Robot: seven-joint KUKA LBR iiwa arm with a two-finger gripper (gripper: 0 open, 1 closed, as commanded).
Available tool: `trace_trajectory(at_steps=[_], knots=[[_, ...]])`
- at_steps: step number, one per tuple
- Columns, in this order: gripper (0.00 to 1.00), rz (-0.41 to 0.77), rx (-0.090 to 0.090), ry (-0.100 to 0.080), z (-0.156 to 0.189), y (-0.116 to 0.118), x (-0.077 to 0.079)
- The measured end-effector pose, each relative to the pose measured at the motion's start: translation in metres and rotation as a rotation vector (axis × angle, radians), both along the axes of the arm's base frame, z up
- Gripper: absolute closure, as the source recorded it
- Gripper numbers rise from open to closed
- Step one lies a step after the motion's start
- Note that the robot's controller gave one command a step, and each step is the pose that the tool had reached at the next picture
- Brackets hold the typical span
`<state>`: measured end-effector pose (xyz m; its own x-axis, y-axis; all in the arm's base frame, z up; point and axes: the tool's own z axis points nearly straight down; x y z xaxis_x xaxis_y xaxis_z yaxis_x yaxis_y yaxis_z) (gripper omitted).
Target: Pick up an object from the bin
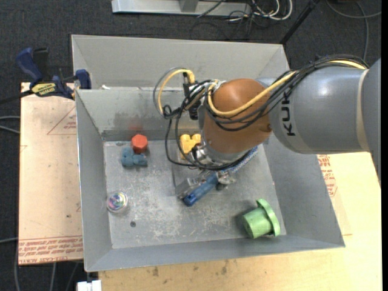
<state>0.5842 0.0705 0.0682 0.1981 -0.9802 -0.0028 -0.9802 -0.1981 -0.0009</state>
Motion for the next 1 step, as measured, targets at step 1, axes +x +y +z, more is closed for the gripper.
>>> trace_trajectory(at_steps=[1], knots=[[1.00, 0.001, 0.000, 0.004, 0.0005, 0.0006, -0.0016]])
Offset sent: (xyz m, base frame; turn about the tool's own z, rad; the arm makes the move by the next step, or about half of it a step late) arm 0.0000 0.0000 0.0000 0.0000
